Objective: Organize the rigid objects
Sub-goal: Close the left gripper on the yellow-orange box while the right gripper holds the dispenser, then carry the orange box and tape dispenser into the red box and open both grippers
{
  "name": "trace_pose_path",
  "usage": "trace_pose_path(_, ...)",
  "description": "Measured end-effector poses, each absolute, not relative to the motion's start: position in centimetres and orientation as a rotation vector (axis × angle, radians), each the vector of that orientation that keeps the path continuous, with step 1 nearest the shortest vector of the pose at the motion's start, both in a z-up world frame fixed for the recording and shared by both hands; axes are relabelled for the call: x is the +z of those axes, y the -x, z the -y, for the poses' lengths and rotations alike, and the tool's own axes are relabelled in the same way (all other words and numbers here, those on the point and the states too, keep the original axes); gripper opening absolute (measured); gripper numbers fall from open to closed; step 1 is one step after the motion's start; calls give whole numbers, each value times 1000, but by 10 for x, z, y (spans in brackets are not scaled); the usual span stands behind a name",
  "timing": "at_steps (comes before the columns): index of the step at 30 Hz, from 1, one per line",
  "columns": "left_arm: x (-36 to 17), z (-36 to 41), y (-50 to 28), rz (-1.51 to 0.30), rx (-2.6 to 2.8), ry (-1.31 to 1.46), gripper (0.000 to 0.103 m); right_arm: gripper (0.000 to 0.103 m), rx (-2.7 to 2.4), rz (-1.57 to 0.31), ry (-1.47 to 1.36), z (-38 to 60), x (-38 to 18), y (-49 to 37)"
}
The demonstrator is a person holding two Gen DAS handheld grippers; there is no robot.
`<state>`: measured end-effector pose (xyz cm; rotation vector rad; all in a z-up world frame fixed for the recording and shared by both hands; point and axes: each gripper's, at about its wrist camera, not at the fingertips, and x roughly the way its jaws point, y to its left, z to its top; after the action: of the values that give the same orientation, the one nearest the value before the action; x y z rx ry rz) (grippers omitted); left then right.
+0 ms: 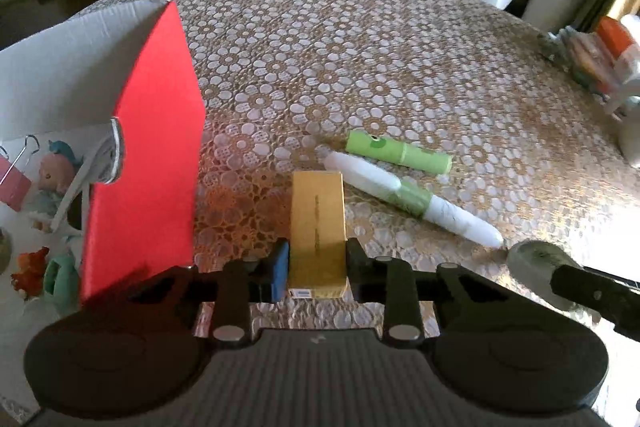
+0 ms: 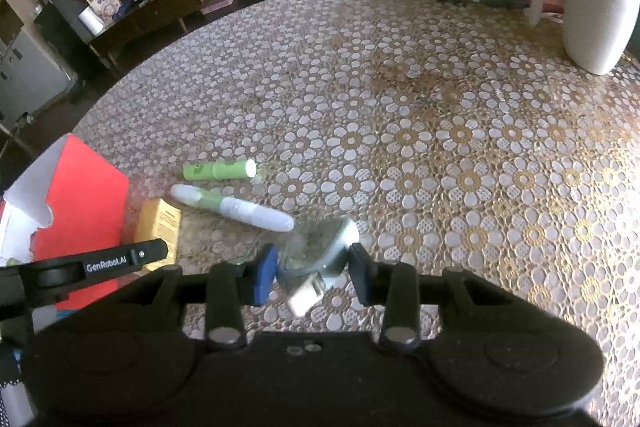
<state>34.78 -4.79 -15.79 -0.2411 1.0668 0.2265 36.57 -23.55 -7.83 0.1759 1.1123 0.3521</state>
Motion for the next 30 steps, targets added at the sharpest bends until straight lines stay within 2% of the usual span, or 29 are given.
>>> trace_pose_path(4,-143,48,-335,-1047,176,250,29,35,338,-1101,-175,238,-68,-353)
trace_pose_path(6,-137,47,-328,-1041,159,253,29,29,334,-1096,-185,240,-61,-346)
trace_pose_path(7,-134,47,-324,-1038,151,252,29,20,335,-1094,-191,241,-58,-343)
trace_pose_path(8,-130,47,-322,-1031,142,253,29,16,335,-1094,-195,241,-54,-340)
trace_pose_path(17,-119,43,-302,-1010,101,245,28,15,304,-1115,-174,238,-61,-325)
trace_pose_path(30,-65,23,-276,-919,18,282,28,15,405,-972,-155,206,19,-307)
